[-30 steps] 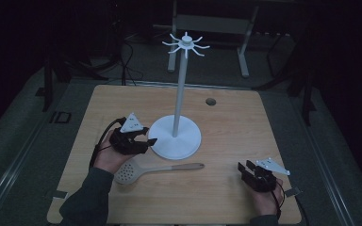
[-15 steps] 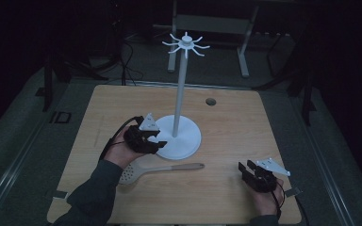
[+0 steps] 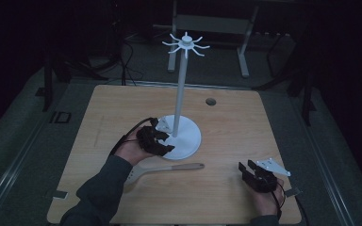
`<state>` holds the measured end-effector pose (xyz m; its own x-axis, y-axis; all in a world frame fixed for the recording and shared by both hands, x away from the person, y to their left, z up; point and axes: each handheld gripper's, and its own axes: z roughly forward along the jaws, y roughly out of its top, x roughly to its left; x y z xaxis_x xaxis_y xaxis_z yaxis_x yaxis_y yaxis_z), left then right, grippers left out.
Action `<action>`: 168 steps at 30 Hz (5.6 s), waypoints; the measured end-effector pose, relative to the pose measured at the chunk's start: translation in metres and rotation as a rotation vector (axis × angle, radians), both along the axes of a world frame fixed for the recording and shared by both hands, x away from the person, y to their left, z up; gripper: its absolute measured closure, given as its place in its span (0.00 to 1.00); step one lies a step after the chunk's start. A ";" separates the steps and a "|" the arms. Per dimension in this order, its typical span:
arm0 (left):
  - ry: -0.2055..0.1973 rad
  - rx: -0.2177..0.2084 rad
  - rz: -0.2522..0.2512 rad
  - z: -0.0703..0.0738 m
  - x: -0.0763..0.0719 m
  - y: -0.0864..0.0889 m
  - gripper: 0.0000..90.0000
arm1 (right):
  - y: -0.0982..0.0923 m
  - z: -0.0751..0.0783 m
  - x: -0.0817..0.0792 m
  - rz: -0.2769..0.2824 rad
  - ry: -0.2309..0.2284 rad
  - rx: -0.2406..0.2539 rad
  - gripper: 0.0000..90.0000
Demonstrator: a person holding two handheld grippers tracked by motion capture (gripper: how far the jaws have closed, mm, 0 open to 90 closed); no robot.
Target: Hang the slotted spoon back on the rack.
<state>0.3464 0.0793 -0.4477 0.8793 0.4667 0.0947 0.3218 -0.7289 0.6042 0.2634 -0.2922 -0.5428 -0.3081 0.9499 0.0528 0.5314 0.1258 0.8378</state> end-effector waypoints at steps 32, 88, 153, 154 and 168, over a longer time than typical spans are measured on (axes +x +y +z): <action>0.135 0.224 -0.112 -0.036 0.007 -0.033 0.66 | 0.000 0.000 -0.001 0.007 -0.002 0.004 0.61; 0.268 0.402 -0.197 -0.074 0.013 -0.061 0.82 | -0.007 -0.002 0.000 -0.004 0.011 0.062 0.60; -0.423 -0.250 0.478 0.046 -0.051 -0.012 0.83 | -0.007 -0.004 0.001 -0.008 0.017 0.055 0.59; -0.423 -0.250 0.478 0.046 -0.051 -0.012 0.83 | -0.007 -0.004 0.001 -0.008 0.016 0.055 0.59; -0.463 -0.296 0.504 0.057 -0.052 -0.017 0.83 | -0.008 -0.004 0.001 -0.010 0.014 0.060 0.59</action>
